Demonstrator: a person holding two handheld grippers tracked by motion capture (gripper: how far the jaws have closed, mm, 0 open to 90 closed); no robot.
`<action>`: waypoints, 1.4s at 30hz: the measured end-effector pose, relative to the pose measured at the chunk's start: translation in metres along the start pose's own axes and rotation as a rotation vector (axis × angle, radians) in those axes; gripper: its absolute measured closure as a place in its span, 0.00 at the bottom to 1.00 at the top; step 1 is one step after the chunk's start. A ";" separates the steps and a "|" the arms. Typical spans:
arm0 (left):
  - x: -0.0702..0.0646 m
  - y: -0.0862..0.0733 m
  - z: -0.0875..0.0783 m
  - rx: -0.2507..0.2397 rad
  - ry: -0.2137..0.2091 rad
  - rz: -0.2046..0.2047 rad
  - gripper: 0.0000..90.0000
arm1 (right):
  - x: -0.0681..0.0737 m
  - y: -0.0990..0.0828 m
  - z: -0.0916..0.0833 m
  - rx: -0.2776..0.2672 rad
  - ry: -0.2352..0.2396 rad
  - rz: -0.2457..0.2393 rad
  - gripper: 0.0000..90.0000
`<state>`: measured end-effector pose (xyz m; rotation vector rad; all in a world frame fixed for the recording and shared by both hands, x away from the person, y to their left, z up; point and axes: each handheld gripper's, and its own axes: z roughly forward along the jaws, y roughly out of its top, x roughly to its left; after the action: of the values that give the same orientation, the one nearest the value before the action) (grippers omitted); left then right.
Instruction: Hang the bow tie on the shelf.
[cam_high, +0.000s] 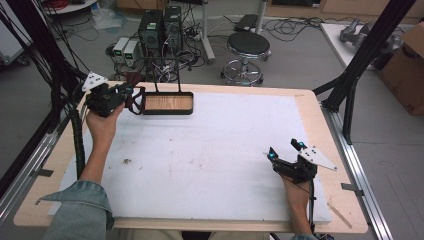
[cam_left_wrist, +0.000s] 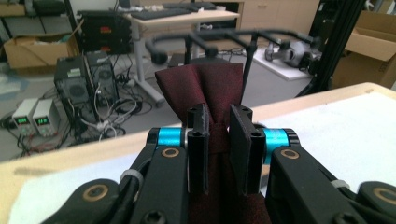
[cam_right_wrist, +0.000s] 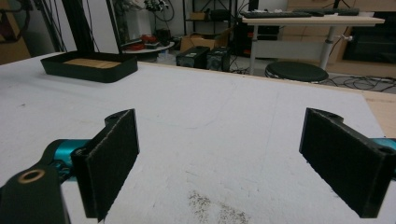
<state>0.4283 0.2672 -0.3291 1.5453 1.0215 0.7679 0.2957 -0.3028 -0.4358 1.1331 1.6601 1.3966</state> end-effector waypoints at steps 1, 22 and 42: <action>0.001 0.004 0.001 -0.007 -0.015 -0.001 0.86 | 0.000 0.000 0.000 -0.002 0.000 0.000 0.12; 0.011 0.040 0.028 0.000 0.019 0.032 0.86 | -0.001 0.000 0.001 0.005 0.004 -0.001 0.12; 0.034 0.044 0.053 0.067 0.130 0.013 0.86 | -0.001 0.000 0.001 0.008 0.012 -0.004 0.12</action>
<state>0.4990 0.2732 -0.2990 1.5771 1.1431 0.8599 0.2970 -0.3029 -0.4363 1.1272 1.6763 1.3979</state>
